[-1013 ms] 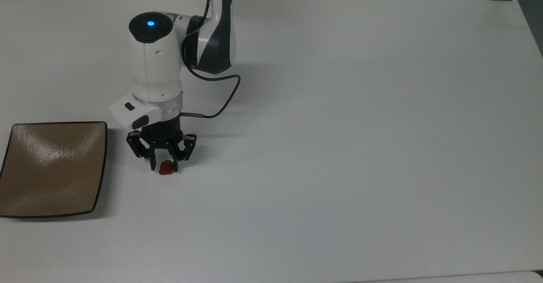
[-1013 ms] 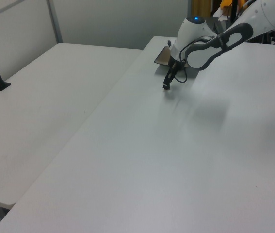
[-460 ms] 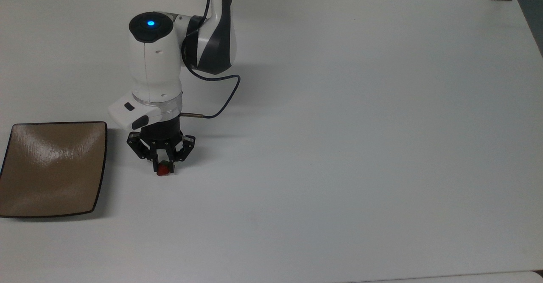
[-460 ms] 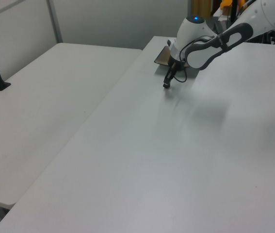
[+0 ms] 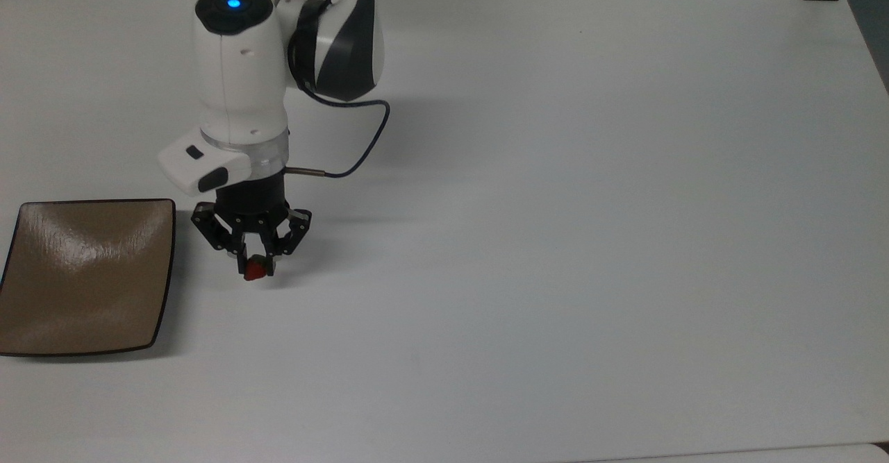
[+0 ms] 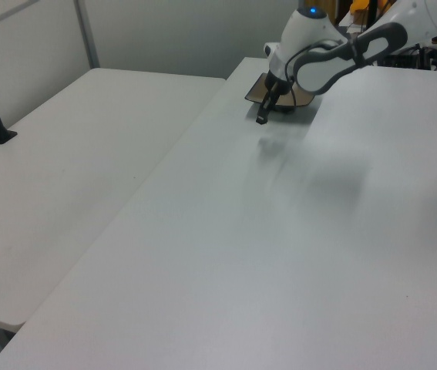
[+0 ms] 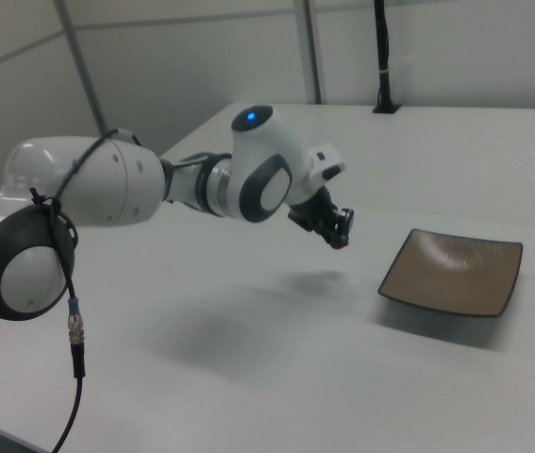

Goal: Strawberries on a ceramic plate
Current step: 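Lift the strawberry and carry it over the brown square plate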

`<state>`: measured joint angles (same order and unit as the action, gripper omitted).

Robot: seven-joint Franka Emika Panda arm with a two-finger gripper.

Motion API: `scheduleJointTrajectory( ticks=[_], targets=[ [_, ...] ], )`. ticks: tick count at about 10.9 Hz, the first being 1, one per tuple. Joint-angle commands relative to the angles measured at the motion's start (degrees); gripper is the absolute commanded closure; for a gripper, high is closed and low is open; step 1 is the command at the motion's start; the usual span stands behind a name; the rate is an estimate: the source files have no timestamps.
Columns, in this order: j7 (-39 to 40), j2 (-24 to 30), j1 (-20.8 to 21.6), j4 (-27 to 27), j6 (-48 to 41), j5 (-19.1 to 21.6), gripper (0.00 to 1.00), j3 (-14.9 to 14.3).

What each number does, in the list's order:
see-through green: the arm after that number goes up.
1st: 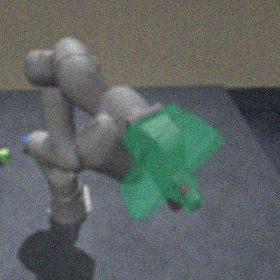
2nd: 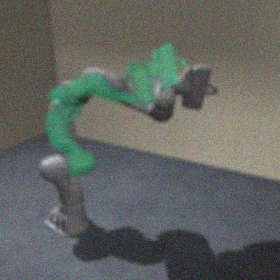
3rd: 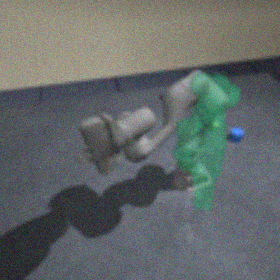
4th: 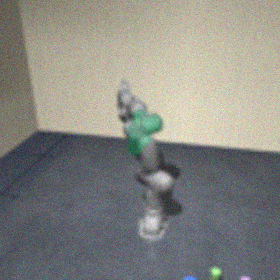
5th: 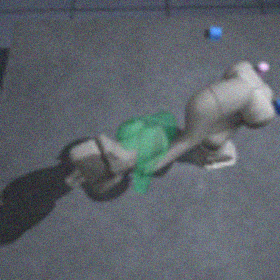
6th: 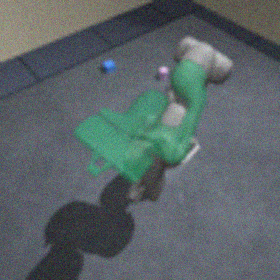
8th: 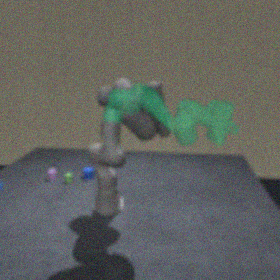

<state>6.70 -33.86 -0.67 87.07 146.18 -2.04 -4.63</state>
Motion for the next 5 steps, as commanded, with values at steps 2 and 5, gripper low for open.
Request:
scheduleJointTrajectory(
  ticks=[2,5],
  targets=[
    [1.0,3.1,-1.8,-7.8,-17.2,0.8,1.0,0.5],
    [6.1,3.1,-2.9,-12.6,-27.5,2.3,1.0,0.4]
  ],
)
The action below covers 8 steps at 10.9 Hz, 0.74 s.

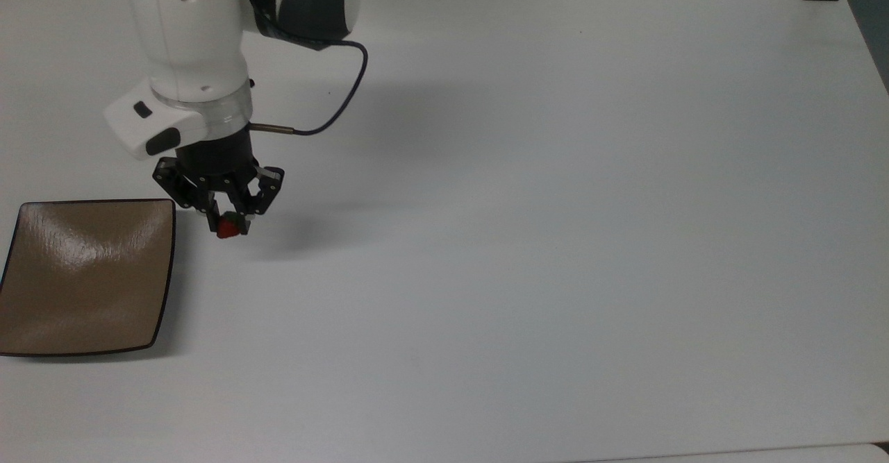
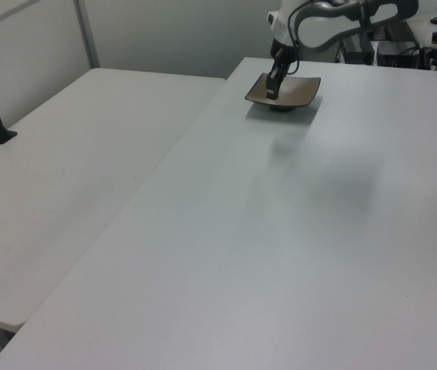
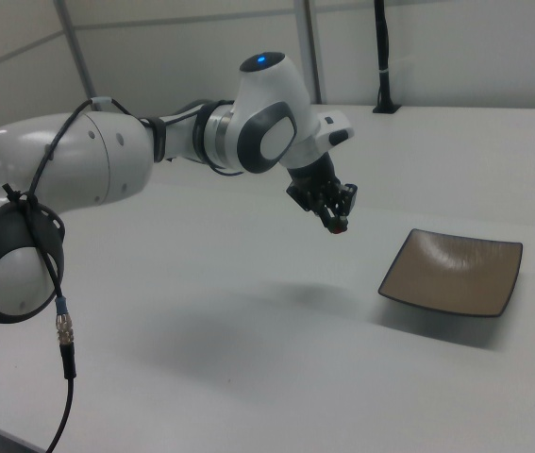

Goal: Strawberries on a ceramic plate
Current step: 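Lift the strawberry and carry it over the brown square plate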

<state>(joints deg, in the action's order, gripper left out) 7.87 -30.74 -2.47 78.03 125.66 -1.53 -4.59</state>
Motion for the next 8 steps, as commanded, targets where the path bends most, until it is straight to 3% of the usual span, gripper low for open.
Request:
scheduleJointTrajectory(
  ticks=[1,3,6,8],
  targets=[
    [6.9,0.0,-2.3,-4.6,-8.2,2.2,1.0,0.5],
    [10.9,-0.1,-4.5,-5.1,-8.1,2.8,1.0,0.5],
    [25.2,-0.7,-10.1,-5.2,-6.6,6.9,1.0,0.5],
    [27.3,-2.5,-12.3,-5.0,-1.1,7.9,1.0,0.4]
  ],
)
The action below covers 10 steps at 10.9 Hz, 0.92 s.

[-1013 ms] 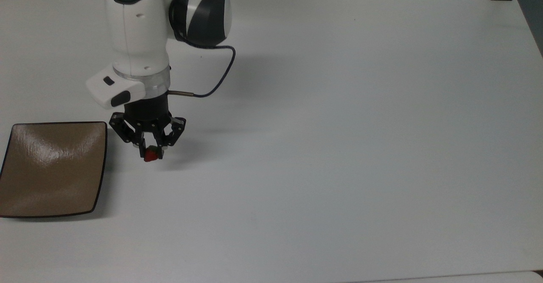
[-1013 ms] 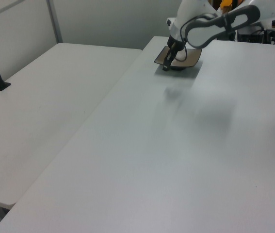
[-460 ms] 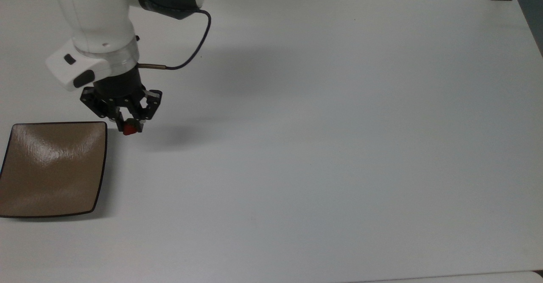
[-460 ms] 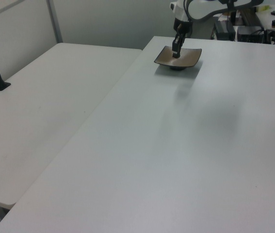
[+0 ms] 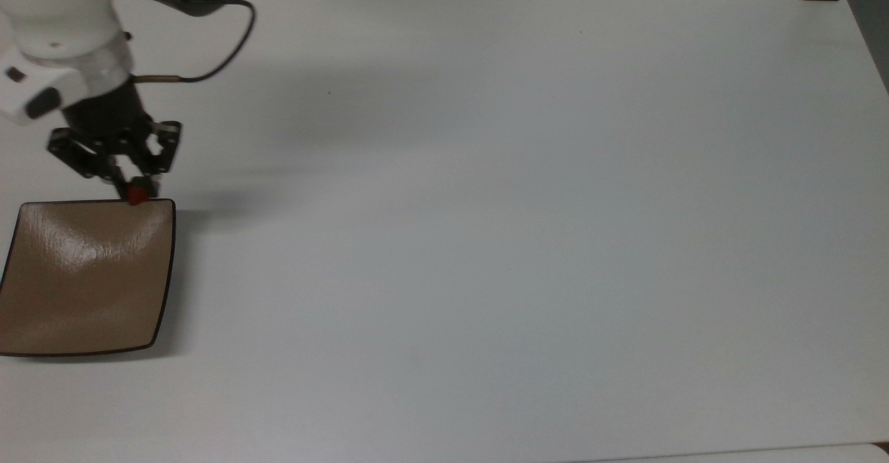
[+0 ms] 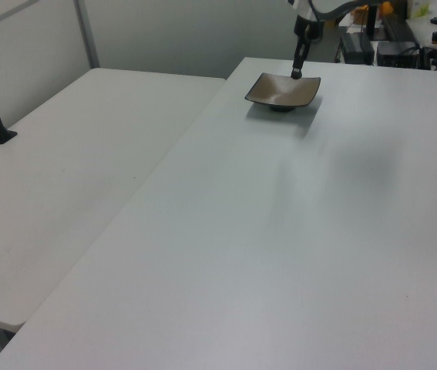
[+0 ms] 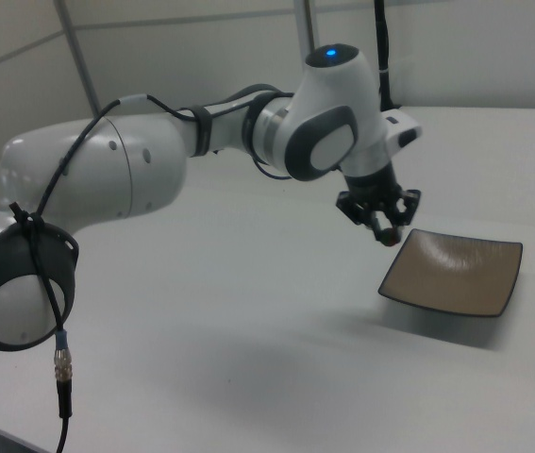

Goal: Strawberries on a ceramic plate
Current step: 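Lift the strawberry and carry it over the brown square plate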

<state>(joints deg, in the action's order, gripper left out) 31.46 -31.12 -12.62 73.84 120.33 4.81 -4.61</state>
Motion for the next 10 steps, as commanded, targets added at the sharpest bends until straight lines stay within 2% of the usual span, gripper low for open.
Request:
scheduleJointTrajectory(
  ticks=[1,5,10],
  targets=[
    [3.8,-3.7,-2.4,-0.8,7.8,1.5,1.0,0.3],
    [5.4,-8.2,-5.7,-0.3,19.3,1.6,1.0,0.3],
    [5.0,-13.0,-5.7,-0.1,29.7,1.8,1.0,0.6]
  ],
)
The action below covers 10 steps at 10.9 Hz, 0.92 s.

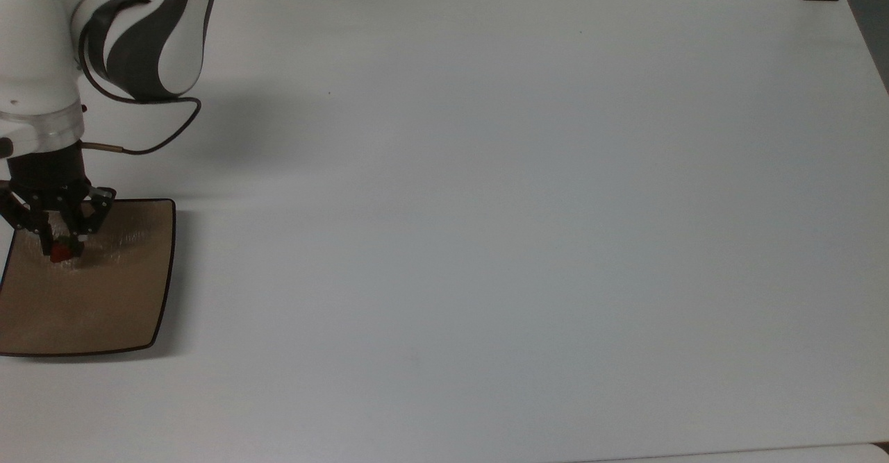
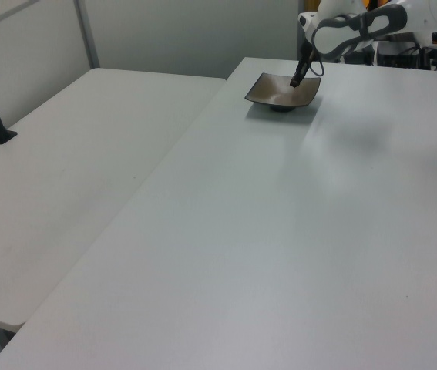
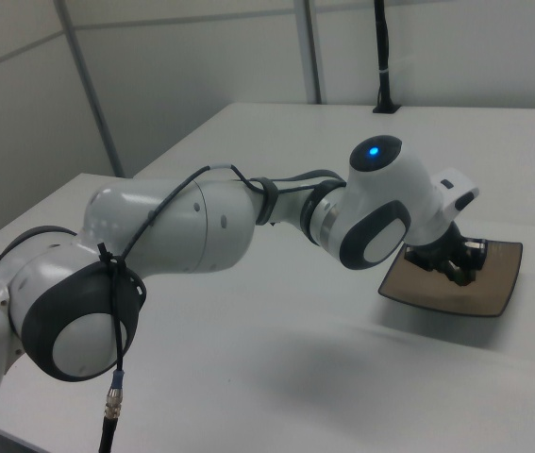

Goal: Strawberries on a ceramic plate
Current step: 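Lower the strawberry onto the plate and open the gripper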

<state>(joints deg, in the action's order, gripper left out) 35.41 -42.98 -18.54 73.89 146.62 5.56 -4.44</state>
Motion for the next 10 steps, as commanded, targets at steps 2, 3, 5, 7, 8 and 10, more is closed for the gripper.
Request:
scheduleJointTrajectory(
  ticks=[2,3,5,7,8,10],
  targets=[
    [0.5,-1.8,0.4,-0.1,4.1,1.4,0.97,1.8],
    [0.2,-1.8,0.3,-0.1,4.2,2.3,0.87,2.7],
    [0.1,-1.8,0.4,0.2,4.2,2.4,0.37,2.9],
    [0.1,-1.6,0.9,1.0,6.2,2.1,0.0,2.8],
    [0.2,-1.1,1.0,1.0,6.4,1.8,0.0,2.8],
    [0.3,2.1,1.0,1.7,5.1,1.6,0.0,2.8]
  ],
)
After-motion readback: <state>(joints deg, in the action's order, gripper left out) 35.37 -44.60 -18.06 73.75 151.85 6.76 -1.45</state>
